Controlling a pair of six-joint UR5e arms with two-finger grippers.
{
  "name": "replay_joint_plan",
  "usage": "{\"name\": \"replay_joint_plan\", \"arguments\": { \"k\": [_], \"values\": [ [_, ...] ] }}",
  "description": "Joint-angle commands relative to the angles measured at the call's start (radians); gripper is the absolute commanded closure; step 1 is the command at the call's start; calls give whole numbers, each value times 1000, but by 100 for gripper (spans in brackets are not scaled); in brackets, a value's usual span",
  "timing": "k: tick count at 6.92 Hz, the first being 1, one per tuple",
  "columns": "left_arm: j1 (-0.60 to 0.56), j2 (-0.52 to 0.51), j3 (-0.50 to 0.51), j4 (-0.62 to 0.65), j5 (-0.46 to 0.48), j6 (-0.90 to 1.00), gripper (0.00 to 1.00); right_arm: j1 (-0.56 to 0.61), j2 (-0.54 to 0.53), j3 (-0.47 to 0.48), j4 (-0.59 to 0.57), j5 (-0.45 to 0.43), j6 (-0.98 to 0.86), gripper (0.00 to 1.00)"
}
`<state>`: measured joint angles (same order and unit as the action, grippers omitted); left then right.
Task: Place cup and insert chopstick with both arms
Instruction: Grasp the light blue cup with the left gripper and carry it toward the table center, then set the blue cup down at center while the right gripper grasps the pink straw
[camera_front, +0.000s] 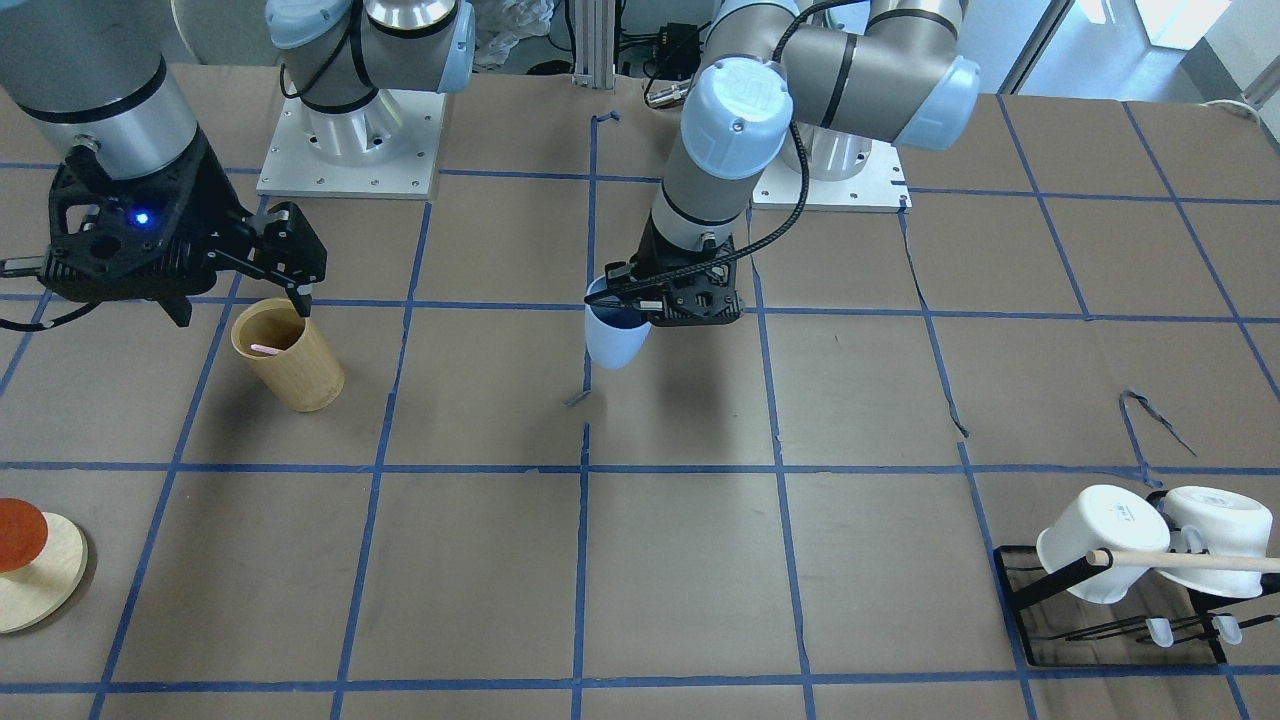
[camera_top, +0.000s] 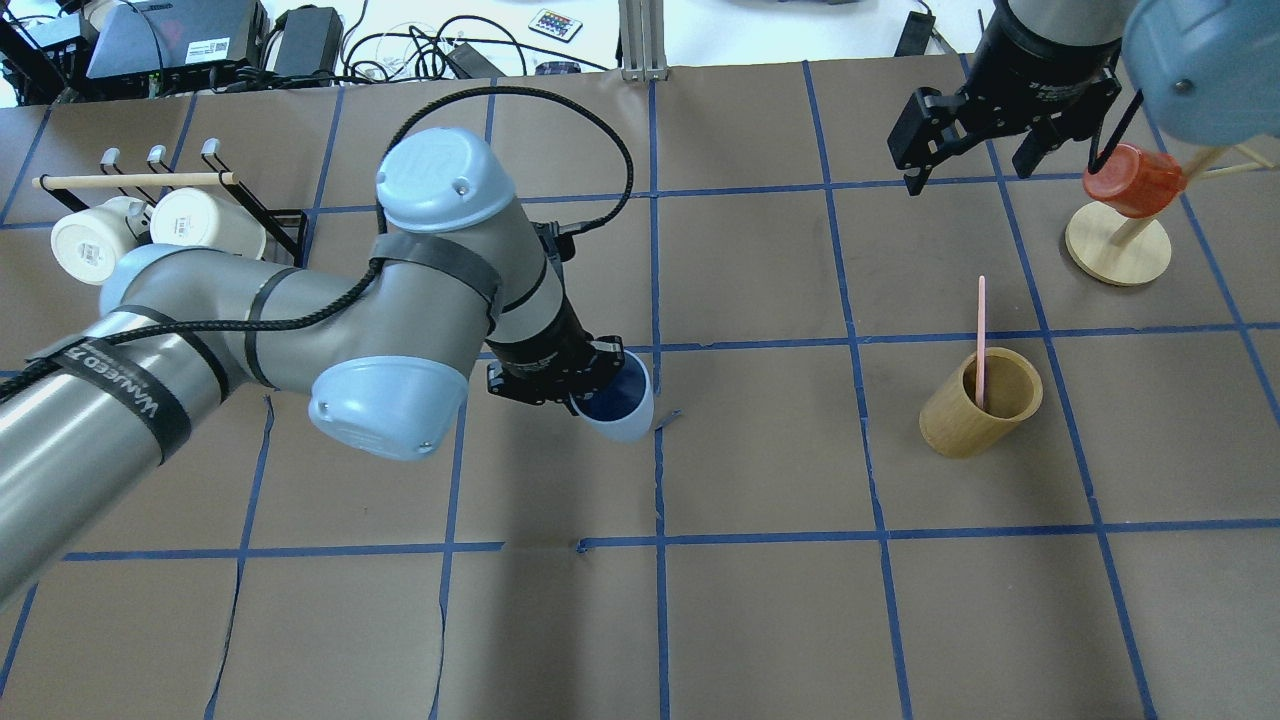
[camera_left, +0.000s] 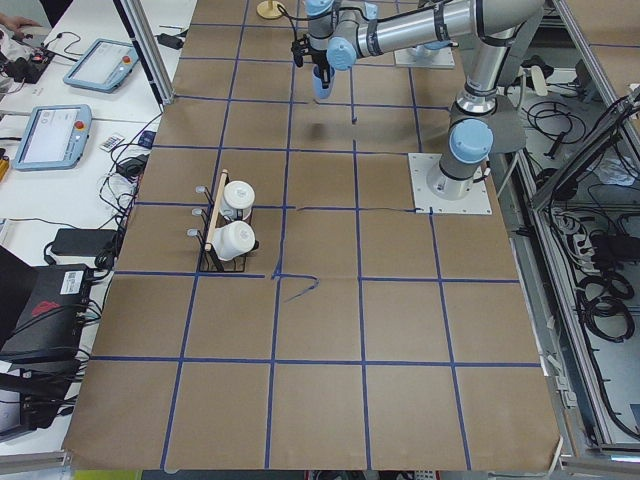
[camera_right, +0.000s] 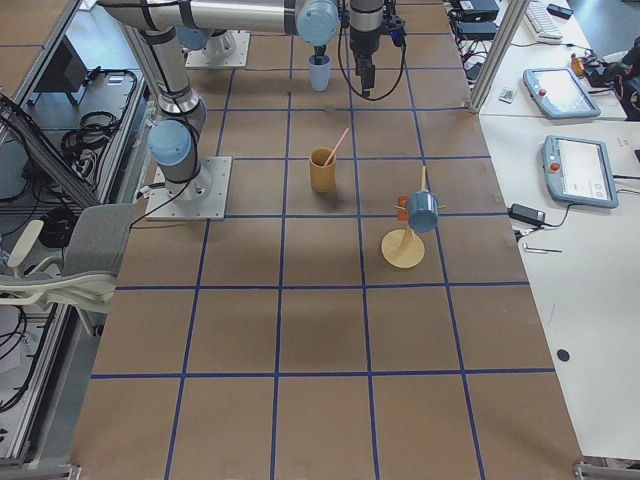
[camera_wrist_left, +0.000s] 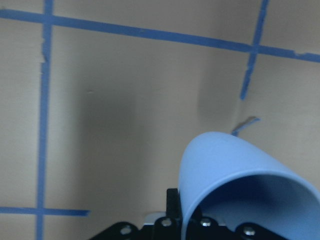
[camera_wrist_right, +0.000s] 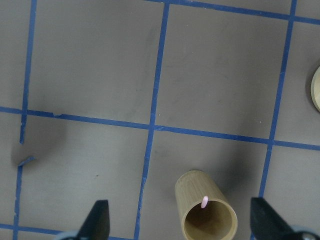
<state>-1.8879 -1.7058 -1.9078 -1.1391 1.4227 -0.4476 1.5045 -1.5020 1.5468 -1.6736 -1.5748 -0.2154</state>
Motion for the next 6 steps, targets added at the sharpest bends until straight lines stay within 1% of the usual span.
{"name": "replay_joint_plan", "arguments": {
  "k": [1, 3, 6],
  "values": [
    [-69, -44, -32, 76, 18, -39, 100, -49, 0, 88, -103, 7, -123, 0],
    [-73, -46, -92, 149, 22, -27, 100, -95, -7, 224, -260, 28, -194, 0],
    [-74, -48, -102, 150, 30, -23, 100, -102, -9, 314, -273, 21, -199, 4]
  ]
}}
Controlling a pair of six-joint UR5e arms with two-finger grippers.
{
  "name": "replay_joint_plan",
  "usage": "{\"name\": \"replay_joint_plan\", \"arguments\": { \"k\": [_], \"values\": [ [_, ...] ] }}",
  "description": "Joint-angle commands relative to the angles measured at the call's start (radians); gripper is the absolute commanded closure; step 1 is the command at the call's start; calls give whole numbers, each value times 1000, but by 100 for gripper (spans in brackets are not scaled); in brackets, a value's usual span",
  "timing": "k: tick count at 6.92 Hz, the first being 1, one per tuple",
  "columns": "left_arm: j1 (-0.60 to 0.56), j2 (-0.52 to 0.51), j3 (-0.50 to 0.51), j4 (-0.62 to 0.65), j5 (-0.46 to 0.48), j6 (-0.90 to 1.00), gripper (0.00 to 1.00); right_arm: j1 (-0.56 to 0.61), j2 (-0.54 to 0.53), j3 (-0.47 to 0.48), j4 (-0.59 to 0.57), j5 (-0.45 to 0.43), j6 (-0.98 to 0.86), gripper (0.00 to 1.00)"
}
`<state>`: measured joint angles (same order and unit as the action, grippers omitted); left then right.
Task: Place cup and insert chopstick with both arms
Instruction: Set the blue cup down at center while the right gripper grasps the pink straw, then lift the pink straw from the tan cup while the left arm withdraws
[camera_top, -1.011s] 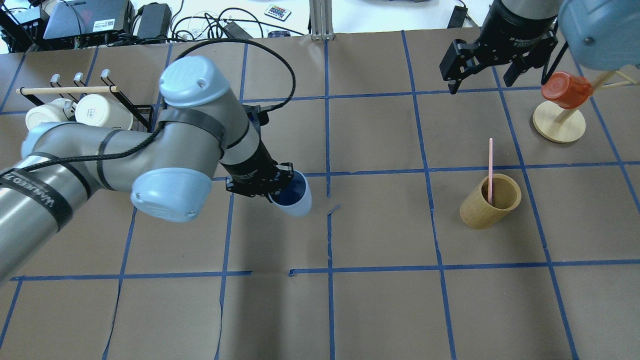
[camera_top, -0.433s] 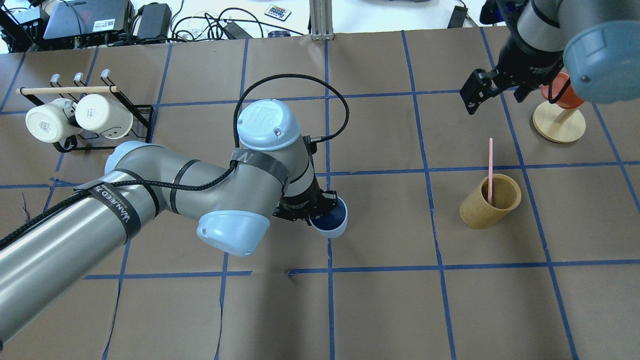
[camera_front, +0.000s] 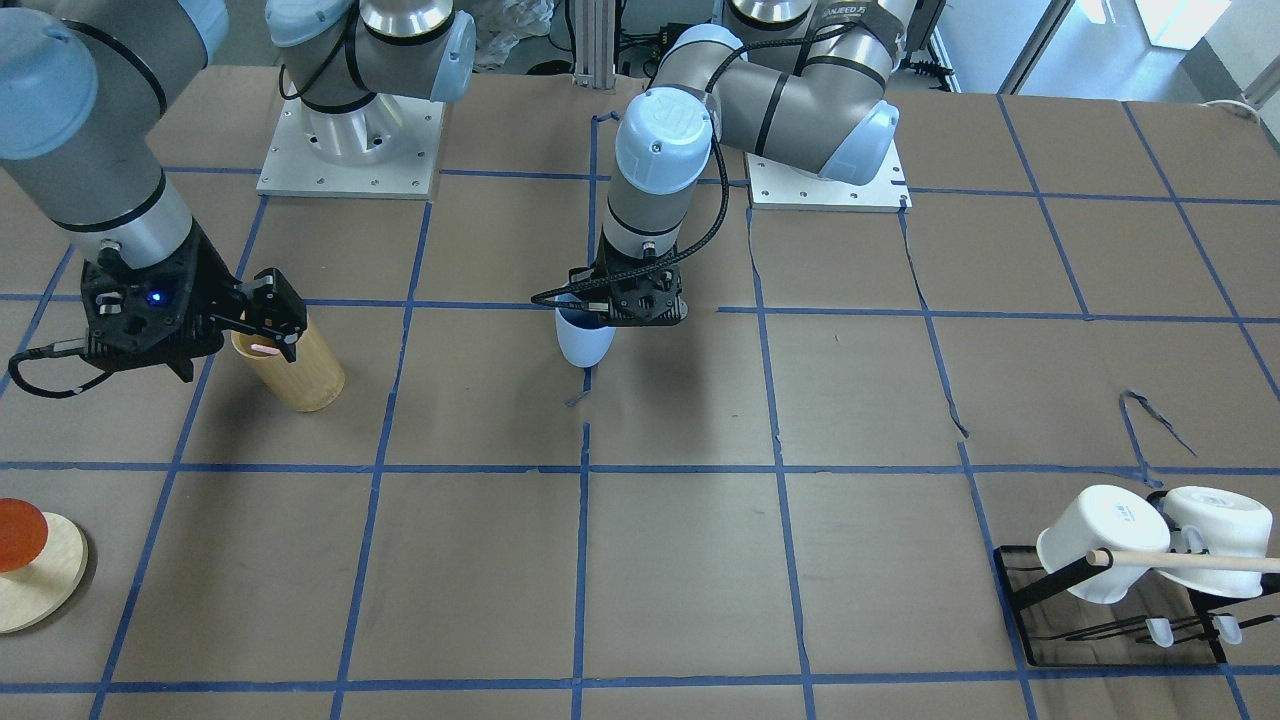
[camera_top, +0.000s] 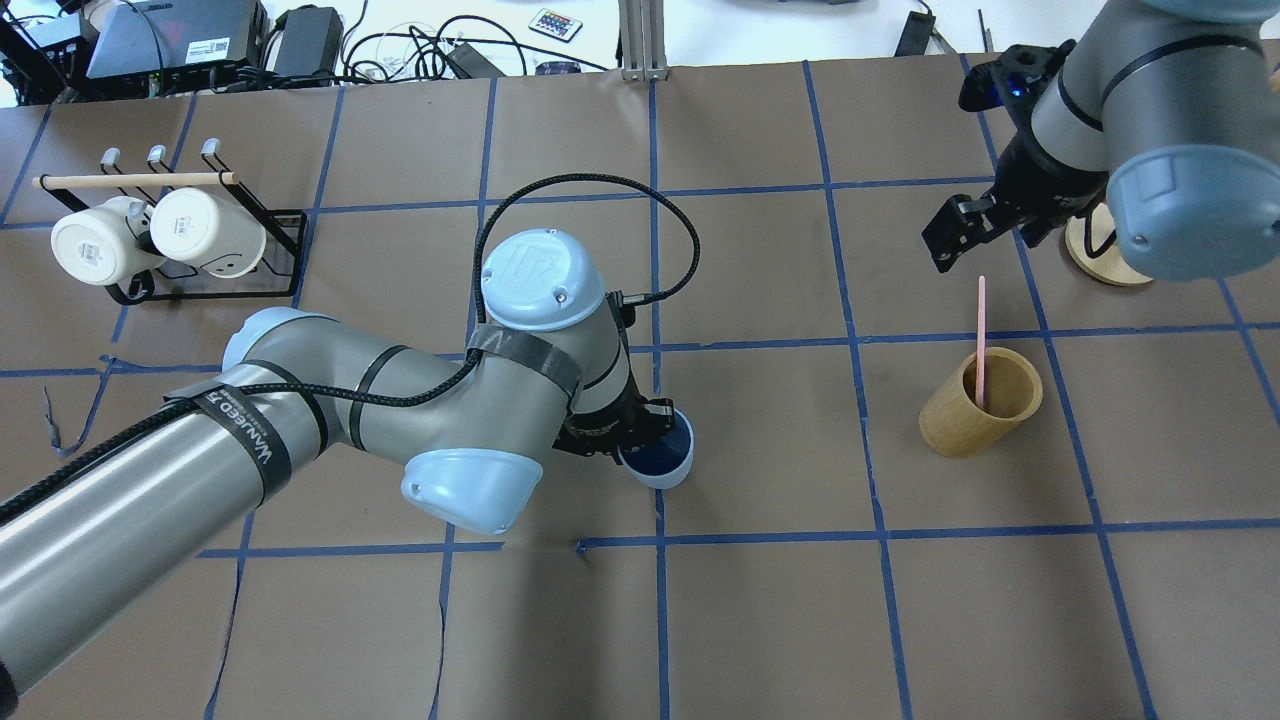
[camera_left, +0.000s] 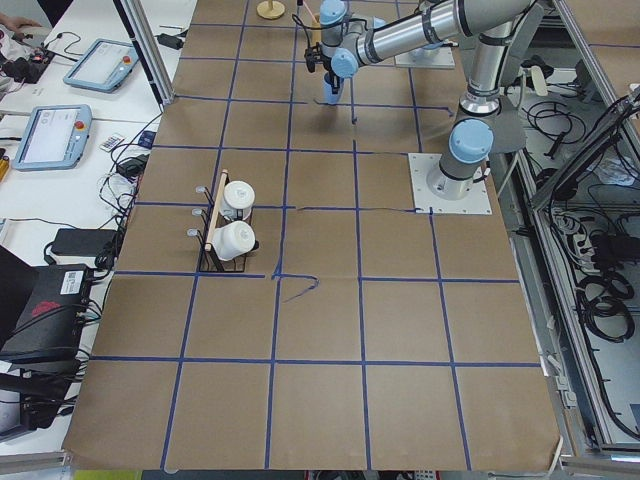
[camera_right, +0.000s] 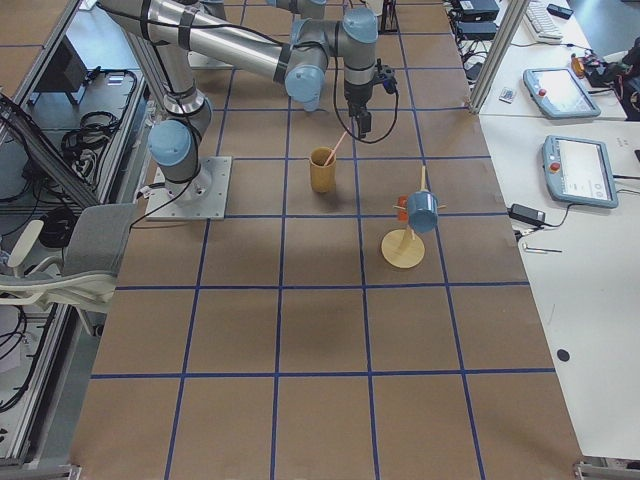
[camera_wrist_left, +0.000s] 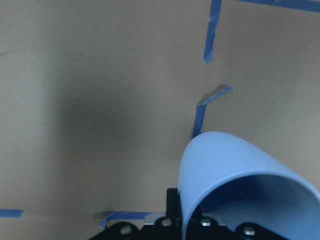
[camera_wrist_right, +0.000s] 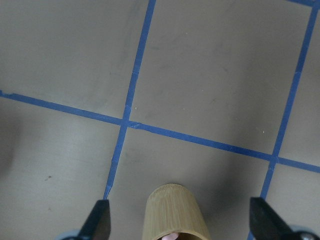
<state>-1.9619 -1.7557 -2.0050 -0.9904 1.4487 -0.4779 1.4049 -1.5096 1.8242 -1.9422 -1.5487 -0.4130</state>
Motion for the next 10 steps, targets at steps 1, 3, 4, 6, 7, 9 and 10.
{"name": "replay_joint_plan", "arguments": {
  "k": [1, 3, 4, 6, 7, 9, 10],
  "values": [
    [-2, -8, -9, -1, 65, 4, 80, -3, -1, 43, 9, -13, 2, 12],
    [-2, -7, -6, 1, 78, -1, 68, -3, -3, 41, 35, -13, 5, 34],
    [1, 5, 2, 4, 70, -1, 65, -3, -3, 40, 38, -13, 6, 48],
    [53, 65, 146, -163, 64, 10, 42, -1, -3, 32, 49, -13, 8, 93],
    [111, 76, 257, -306, 61, 48, 41, -1, -3, 27, 49, -14, 11, 100],
    [327, 116, 313, -343, 72, 406, 24, -1, -12, 23, 46, -13, 19, 100],
    [444, 122, 311, -350, 70, 621, 2, 0, -41, 12, 48, -11, 22, 100]
  ]
}}
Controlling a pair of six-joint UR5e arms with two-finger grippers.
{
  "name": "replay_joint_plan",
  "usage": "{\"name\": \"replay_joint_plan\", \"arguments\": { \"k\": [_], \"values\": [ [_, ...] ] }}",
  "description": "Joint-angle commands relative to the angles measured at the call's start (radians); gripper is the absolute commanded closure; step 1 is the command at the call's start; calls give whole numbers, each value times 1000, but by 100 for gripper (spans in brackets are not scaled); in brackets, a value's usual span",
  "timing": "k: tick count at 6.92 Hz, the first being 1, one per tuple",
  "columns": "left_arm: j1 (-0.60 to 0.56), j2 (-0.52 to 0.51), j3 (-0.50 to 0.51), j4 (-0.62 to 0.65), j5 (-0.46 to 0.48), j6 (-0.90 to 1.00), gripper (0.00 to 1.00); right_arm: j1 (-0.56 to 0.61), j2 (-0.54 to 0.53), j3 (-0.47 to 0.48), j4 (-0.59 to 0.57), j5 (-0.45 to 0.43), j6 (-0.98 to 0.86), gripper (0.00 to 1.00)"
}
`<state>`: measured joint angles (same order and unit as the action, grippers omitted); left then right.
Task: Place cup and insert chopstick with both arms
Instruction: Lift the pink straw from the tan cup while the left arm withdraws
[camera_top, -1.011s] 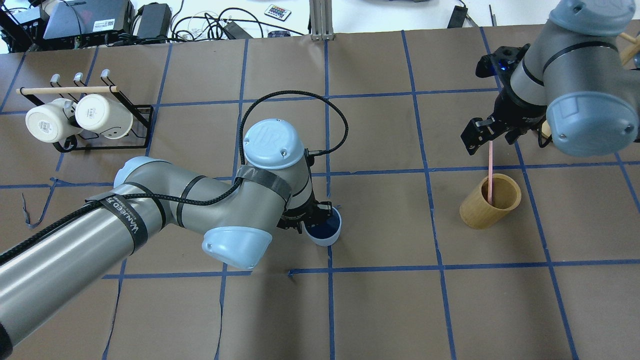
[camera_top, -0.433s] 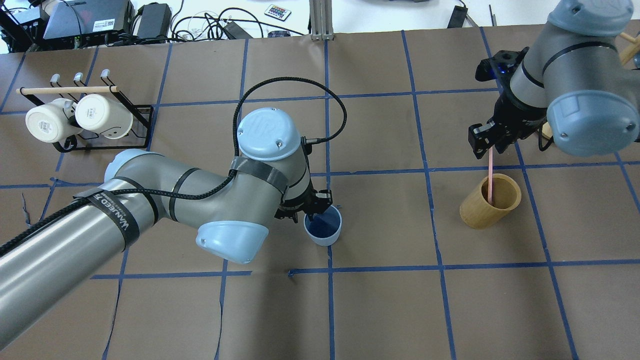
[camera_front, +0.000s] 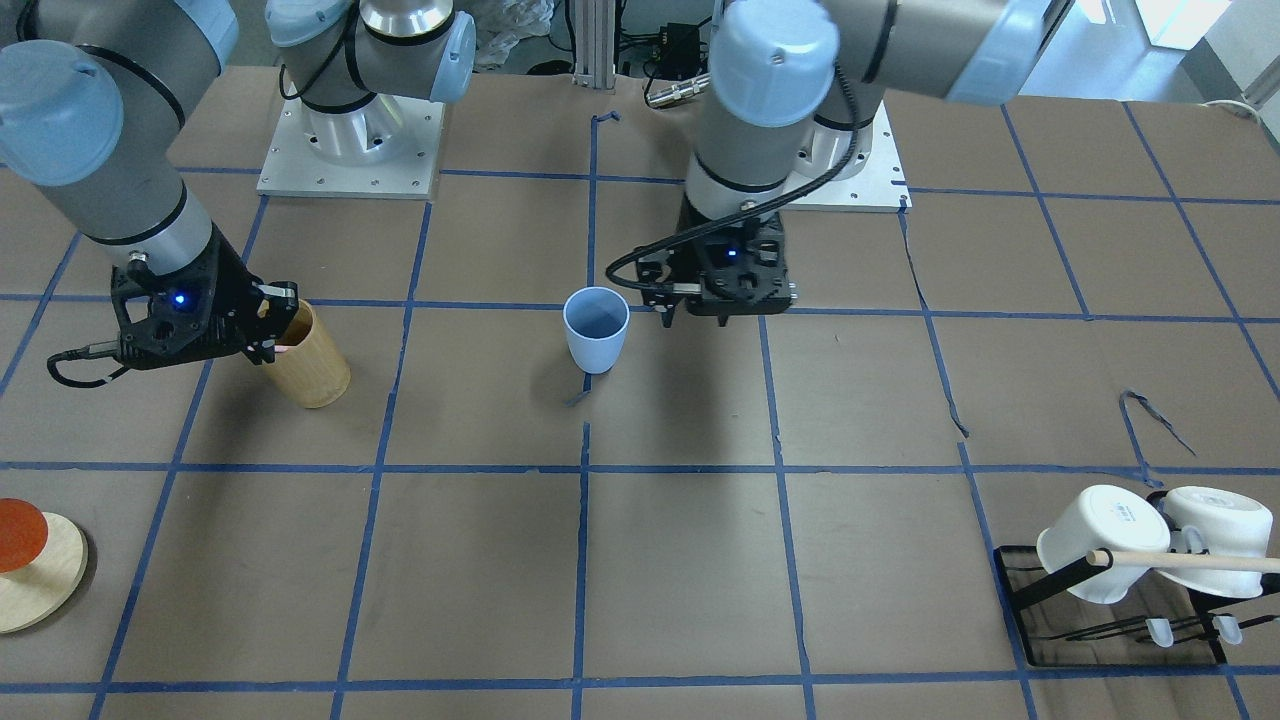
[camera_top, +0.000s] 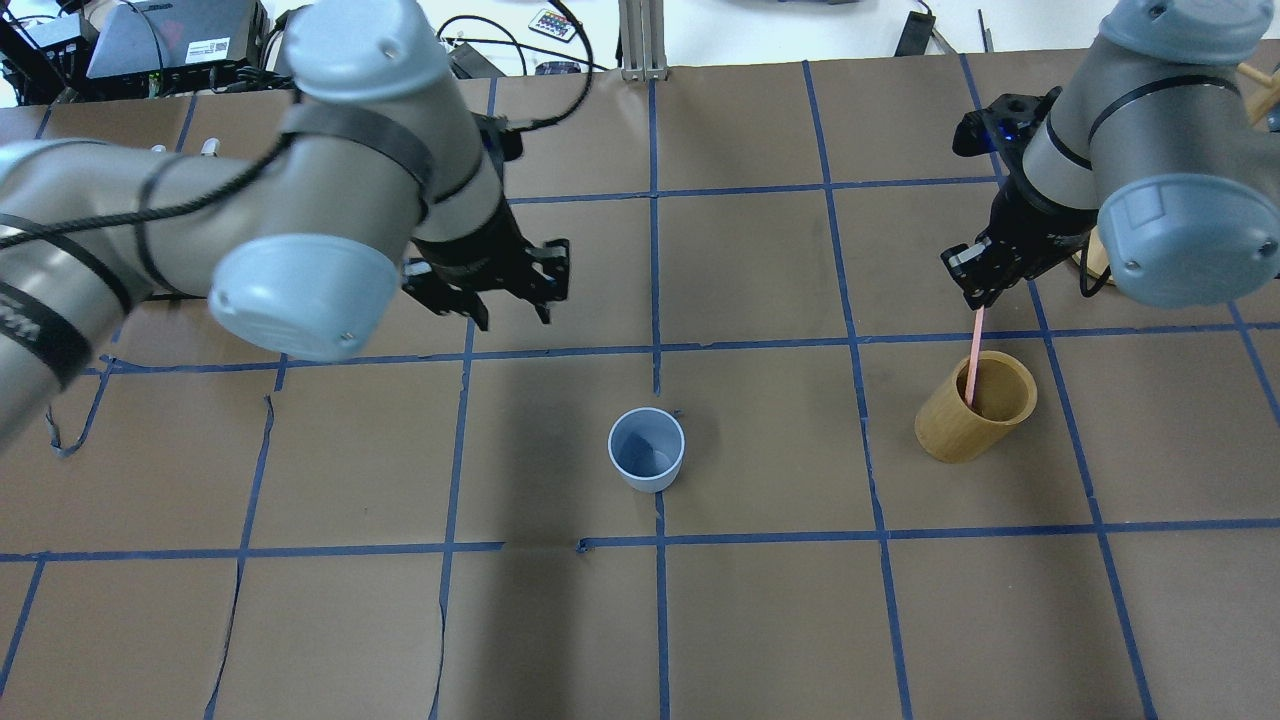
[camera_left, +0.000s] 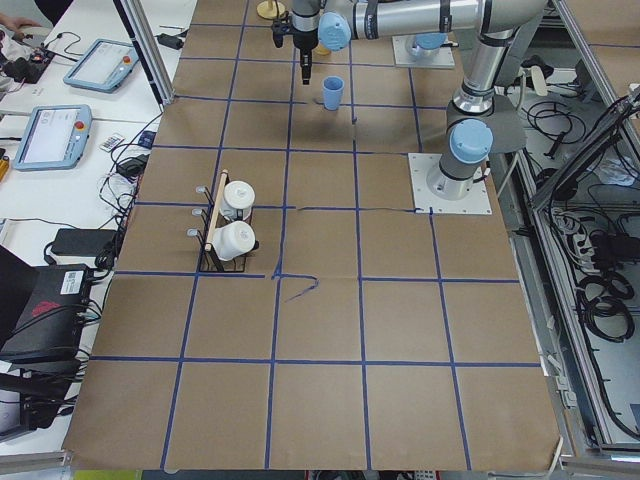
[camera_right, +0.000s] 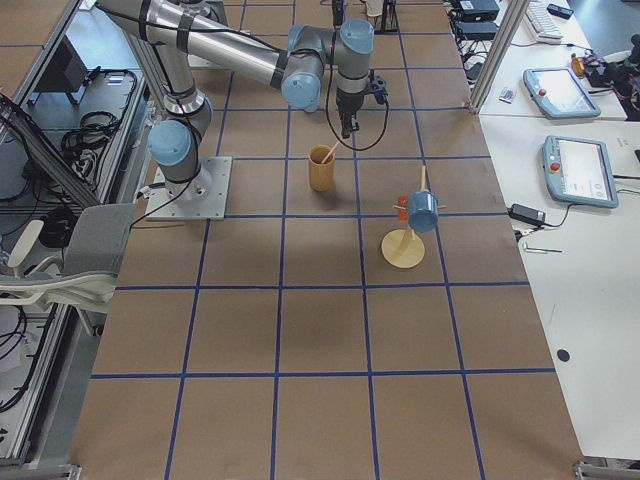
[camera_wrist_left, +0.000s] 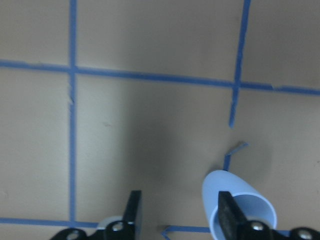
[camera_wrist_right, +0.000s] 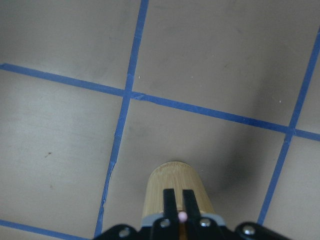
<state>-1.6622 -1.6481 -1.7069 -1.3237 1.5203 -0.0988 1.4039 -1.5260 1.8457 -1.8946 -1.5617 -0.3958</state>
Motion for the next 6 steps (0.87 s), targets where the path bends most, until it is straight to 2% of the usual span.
{"name": "replay_joint_plan", "arguments": {
  "k": [1, 3, 4, 6],
  "values": [
    [175, 24, 19, -47, 4, 317, 0, 1, -60, -44, 18, 9, 6, 100],
    [135, 13, 94, -77, -5, 8, 0, 1, -137, -133, 116, 15, 6, 100],
    [83, 10, 111, -74, 42, 8, 0, 6, -157, -205, 173, 18, 8, 100],
    [27, 13, 104, -65, 55, 11, 0, 26, -158, -322, 212, 147, 58, 100]
  ]
}}
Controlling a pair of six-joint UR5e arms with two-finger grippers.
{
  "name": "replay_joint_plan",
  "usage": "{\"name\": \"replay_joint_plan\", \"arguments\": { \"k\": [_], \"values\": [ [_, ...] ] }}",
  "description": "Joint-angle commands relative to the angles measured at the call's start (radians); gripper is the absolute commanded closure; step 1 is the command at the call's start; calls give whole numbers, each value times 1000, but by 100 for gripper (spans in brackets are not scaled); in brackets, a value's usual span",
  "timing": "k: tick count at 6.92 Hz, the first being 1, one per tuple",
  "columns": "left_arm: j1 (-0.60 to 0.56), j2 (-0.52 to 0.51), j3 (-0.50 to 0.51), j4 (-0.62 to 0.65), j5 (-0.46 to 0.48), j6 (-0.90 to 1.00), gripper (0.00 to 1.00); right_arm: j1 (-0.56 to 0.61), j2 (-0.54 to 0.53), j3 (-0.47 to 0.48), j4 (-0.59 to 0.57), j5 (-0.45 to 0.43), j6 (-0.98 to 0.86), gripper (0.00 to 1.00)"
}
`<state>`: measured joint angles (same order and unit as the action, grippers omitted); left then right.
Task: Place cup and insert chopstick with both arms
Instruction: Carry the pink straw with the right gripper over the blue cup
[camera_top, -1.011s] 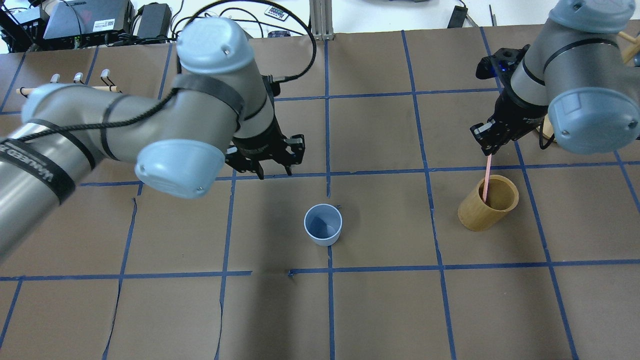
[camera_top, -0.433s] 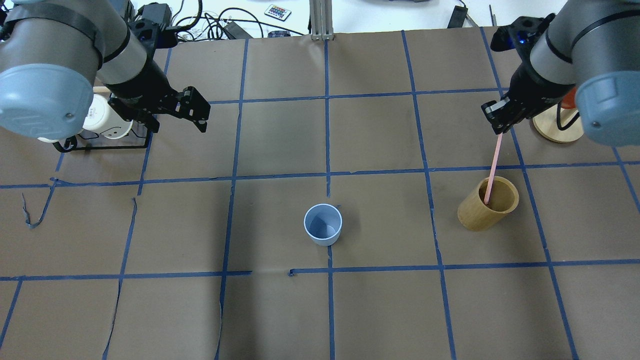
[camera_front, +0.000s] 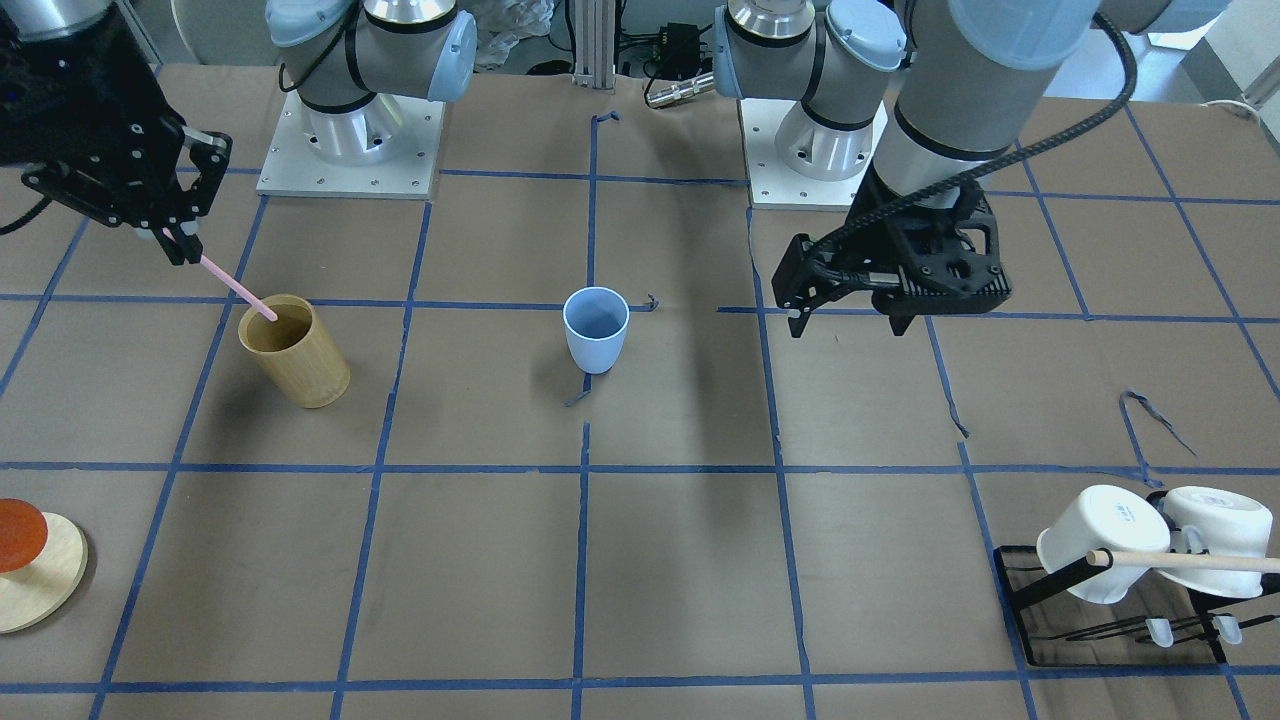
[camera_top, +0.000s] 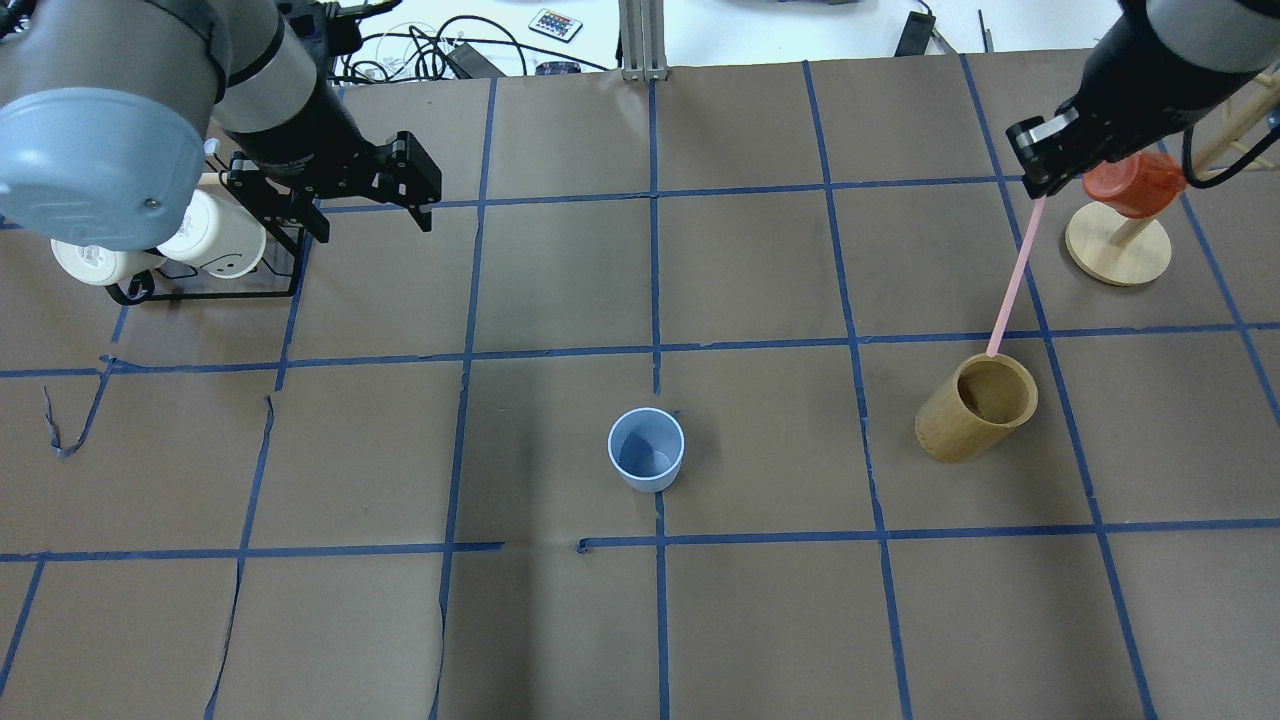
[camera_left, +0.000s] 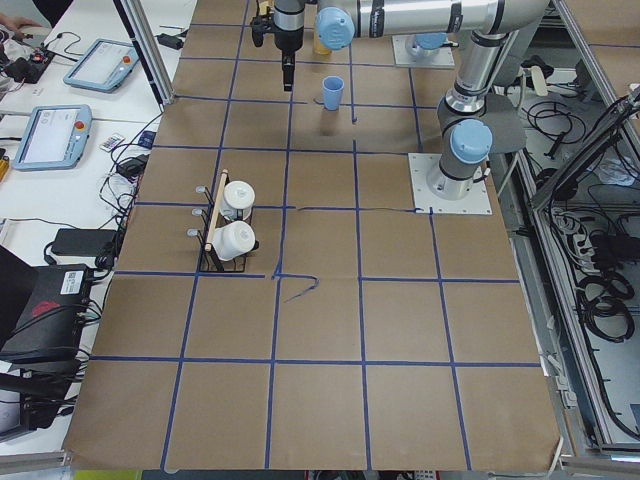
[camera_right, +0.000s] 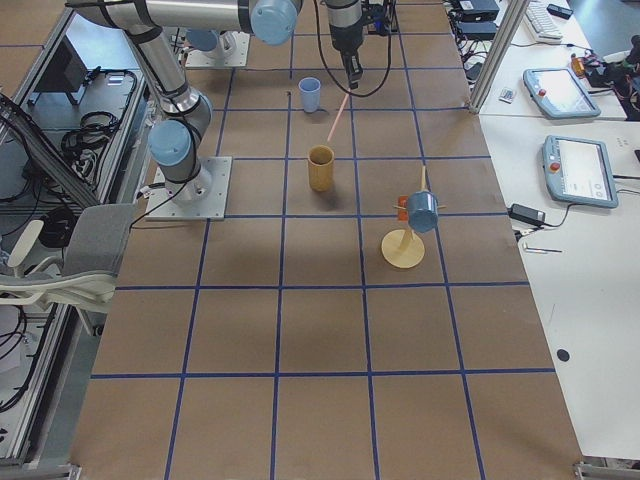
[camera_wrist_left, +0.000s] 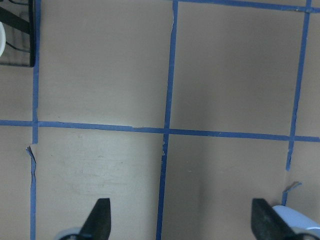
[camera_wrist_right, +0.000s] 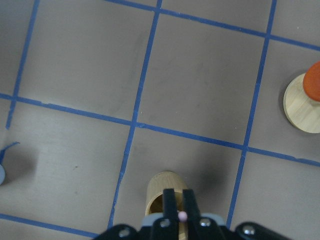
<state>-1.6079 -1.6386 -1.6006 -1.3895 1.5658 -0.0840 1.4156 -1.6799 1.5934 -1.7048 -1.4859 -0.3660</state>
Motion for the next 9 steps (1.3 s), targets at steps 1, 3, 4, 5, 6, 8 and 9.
{"name": "replay_joint_plan", "arguments": {
  "k": [1, 3, 4, 5, 6, 8, 9],
  "values": [
    [-27, 3, 13, -6, 10, -2, 0, 28, -7, -94, 21, 85, 27, 100],
    [-29, 9, 7, -20, 6, 0, 0, 60, -1, -58, -60, 226, 65, 100],
    [-24, 17, 10, -61, 10, 1, 0, 106, -1, 7, -155, 226, 109, 100],
    [-24, 17, 14, -101, 8, 1, 0, 170, 2, 89, -300, 225, 239, 100],
    [-24, 14, 19, -98, 5, 1, 0, 240, 5, 165, -409, 208, 377, 100],
    [-26, 6, 22, -66, -4, -14, 0, 420, 31, 214, -461, 86, 560, 100],
    [-24, 9, 21, -68, -4, -8, 0, 503, 51, 214, -469, 22, 619, 100]
  ]
}}
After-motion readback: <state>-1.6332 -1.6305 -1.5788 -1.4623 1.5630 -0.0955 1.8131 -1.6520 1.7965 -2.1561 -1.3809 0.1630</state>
